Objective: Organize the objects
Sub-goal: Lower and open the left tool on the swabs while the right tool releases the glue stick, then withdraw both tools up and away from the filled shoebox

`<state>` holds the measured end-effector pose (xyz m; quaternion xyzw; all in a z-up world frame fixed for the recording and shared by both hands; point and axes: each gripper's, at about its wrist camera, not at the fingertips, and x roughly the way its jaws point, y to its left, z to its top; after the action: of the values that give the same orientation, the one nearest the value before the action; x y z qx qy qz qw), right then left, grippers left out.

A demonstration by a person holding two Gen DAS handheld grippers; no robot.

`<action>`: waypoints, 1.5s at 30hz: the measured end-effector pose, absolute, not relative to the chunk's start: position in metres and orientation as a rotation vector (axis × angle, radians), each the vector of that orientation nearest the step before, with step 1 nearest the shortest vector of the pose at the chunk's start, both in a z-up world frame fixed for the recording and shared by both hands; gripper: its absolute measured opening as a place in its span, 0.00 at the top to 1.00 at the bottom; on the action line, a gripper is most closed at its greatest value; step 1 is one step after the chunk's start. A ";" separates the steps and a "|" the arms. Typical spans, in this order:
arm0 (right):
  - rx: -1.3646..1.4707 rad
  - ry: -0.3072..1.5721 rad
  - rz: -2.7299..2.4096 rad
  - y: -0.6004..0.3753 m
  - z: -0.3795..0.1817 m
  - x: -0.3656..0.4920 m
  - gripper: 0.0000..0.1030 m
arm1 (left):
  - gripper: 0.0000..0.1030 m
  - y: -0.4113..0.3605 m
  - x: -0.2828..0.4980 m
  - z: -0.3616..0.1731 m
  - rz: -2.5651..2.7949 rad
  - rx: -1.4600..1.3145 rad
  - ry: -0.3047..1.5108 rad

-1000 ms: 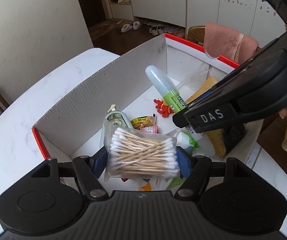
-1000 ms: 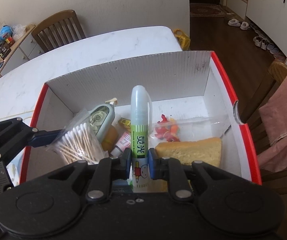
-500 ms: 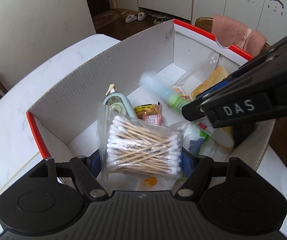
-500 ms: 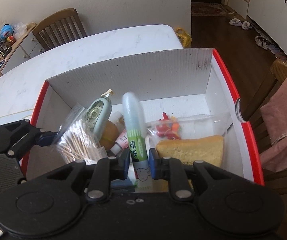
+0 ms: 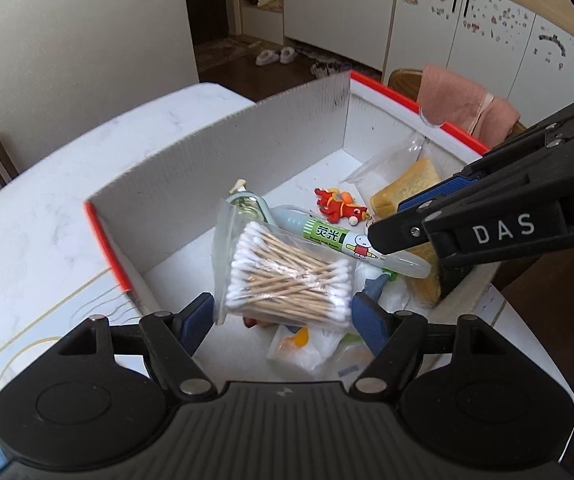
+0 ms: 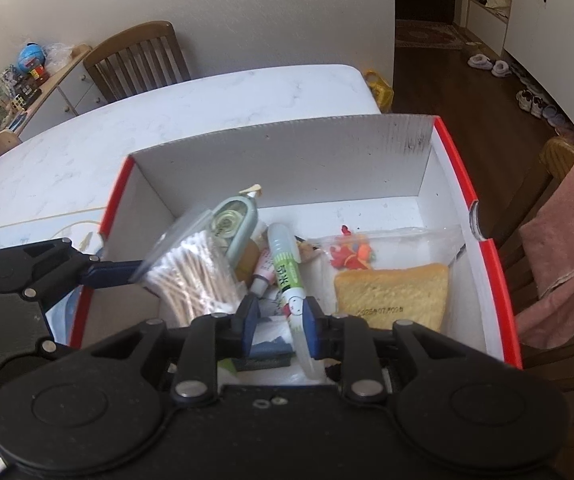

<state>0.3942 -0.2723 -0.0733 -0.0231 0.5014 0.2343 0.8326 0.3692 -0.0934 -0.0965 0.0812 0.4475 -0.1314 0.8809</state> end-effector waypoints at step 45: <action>-0.080 0.778 0.431 -0.261 -0.011 0.259 0.05 | 0.00 0.001 0.260 -0.029 -0.292 -0.051 0.735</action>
<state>0.2588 -0.2607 -0.0111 -0.0385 0.3760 0.2086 0.9020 0.2604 0.0007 -0.0290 -0.0251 0.3581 -0.1422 0.9224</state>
